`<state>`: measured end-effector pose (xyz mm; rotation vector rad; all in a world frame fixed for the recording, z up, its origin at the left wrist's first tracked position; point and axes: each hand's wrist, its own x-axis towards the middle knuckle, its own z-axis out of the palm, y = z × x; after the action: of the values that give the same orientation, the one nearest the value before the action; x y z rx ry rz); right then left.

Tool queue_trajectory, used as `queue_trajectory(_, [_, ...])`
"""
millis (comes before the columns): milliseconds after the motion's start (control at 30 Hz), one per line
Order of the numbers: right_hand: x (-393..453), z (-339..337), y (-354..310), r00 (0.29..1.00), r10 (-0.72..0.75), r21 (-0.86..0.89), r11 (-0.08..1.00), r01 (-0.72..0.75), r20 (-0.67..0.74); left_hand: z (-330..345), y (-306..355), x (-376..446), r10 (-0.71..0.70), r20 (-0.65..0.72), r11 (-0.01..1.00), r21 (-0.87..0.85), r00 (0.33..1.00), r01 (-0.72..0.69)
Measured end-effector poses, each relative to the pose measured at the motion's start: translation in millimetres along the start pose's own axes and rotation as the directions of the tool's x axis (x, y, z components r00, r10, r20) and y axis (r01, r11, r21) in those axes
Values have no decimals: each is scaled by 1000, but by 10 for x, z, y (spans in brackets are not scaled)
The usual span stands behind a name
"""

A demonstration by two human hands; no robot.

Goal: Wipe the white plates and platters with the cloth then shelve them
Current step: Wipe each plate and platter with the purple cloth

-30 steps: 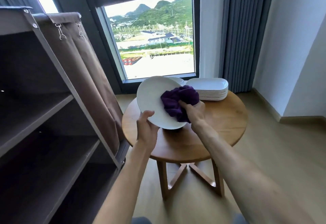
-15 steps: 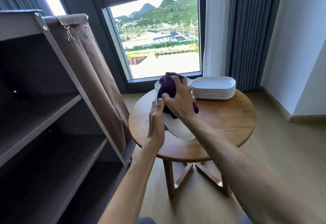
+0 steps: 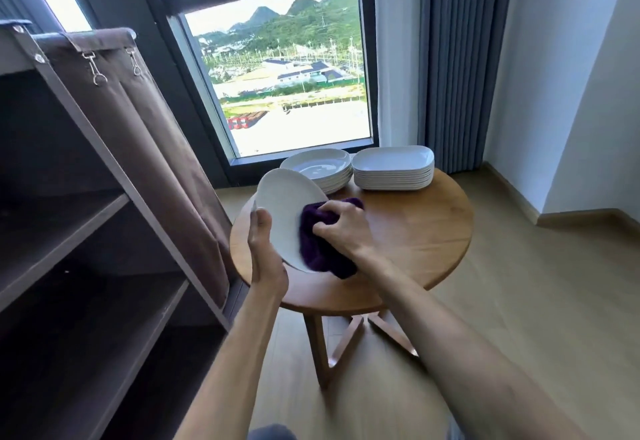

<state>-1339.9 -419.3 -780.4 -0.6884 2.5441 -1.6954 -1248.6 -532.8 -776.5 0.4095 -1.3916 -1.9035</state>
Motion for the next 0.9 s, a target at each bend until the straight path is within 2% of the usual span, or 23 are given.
queue_trajectory(100, [71, 8, 44, 986, 47, -56, 997, -57, -160, -3, -54, -64, 12, 93, 997, 76, 996, -19])
queue_trajectory(200, [160, 7, -51, 982, 33, -30, 999, -39, -187, -9, -80, -80, -24, 147, 993, 117, 989, 7])
queue_trajectory(267, [240, -41, -184, 984, 31, 67, 998, -19, -178, 32, -99, -115, -39, 187, 987, 160, 982, 8])
queue_trajectory(300, [260, -70, -266, 990, 27, 140, 990, -8, -136, 61, -106, -139, -43, 199, 984, 178, 979, 7])
queue_trajectory(367, [234, -114, -421, 998, -45, 288, 957, 32, 39, 112, -100, -161, -62, 190, 986, 161, 980, 31])
queue_trajectory(433, [152, -138, -491, 964, -125, 385, 923, 27, 233, 117, -64, -103, -50, 176, 994, 108, 983, 32])
queue_trajectory(500, [56, -154, -474, 909, -131, 433, 899, -58, 395, 67, 14, 7, -17, 133, 998, 62, 991, 9])
queue_trajectory(567, [22, -193, -435, 858, -78, 350, 929, -123, 507, 22, 105, 94, -64, 80, 998, 3, 995, 64])
queue_trajectory(633, [25, -199, -381, 835, 8, 171, 978, -122, 550, -18, 157, 142, -109, 96, 994, -1, 989, 110])
queue_trajectory(733, [62, -171, -287, 871, 117, -88, 992, -85, 478, -77, 186, 118, -79, 88, 997, 21, 993, 77])
queue_trajectory(833, [126, -146, -221, 965, 150, -229, 968, -100, 215, -107, 189, 5, -56, 83, 998, 46, 995, 52])
queue_trajectory(900, [142, -139, -266, 996, 88, -287, 955, -77, 26, -78, 168, -77, -34, 110, 998, 49, 993, 29])
